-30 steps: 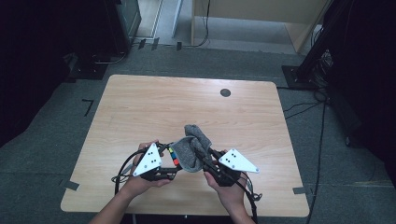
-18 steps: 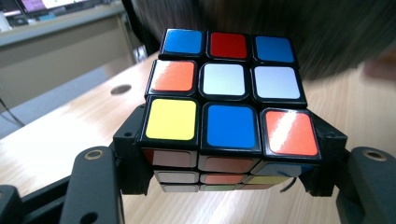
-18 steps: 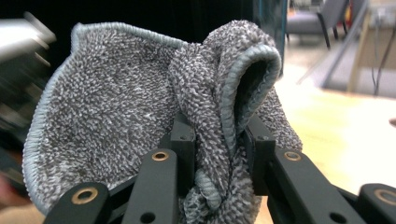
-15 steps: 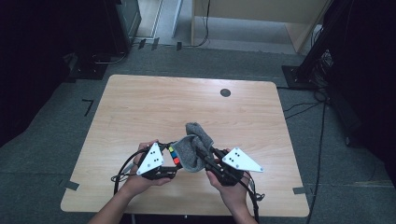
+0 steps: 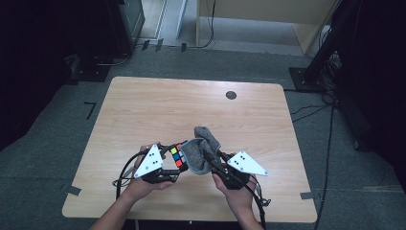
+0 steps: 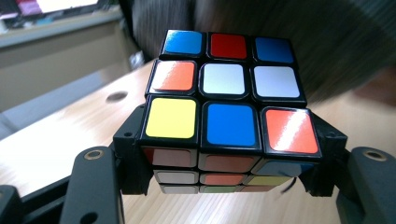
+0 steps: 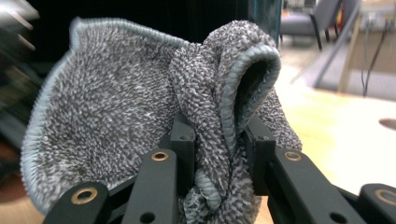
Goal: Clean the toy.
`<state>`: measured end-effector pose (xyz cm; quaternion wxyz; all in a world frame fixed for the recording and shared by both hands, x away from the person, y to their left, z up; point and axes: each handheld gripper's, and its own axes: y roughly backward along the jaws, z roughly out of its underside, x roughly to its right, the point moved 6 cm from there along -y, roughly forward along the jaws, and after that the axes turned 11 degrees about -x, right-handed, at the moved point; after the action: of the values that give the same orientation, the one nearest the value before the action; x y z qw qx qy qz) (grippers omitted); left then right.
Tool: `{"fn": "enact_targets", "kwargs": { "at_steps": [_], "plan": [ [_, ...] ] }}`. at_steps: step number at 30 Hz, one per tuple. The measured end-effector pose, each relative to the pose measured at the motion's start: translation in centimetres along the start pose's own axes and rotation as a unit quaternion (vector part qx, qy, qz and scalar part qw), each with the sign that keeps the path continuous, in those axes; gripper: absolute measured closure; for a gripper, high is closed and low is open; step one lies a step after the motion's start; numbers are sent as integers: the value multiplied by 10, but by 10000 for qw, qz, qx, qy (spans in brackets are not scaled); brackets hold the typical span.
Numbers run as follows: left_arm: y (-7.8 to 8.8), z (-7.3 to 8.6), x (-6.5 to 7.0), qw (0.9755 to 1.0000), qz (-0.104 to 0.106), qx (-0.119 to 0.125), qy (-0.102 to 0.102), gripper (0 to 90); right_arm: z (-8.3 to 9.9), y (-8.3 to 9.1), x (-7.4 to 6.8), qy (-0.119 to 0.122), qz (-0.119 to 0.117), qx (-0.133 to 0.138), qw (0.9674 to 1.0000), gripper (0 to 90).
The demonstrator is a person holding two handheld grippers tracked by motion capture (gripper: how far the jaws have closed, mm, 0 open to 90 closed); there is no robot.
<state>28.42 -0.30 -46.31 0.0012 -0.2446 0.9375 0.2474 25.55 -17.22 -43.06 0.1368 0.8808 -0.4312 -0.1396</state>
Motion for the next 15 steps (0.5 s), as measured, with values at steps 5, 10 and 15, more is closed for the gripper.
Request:
{"fn": "enact_targets", "kwargs": {
  "at_steps": [5,10,15],
  "plan": [
    [0,-2,4,10000,-21,15,-49,336,2,-4,-15,424,111,-17,9990,708],
    [9,-9,-1,9995,95,286,103,336,17,-15,2,-11,116,-396,9991,711],
    [-3,2,-2,9988,-384,-262,-152,336,6,-5,-2,251,204,-75,9995,710]
  ]
}}
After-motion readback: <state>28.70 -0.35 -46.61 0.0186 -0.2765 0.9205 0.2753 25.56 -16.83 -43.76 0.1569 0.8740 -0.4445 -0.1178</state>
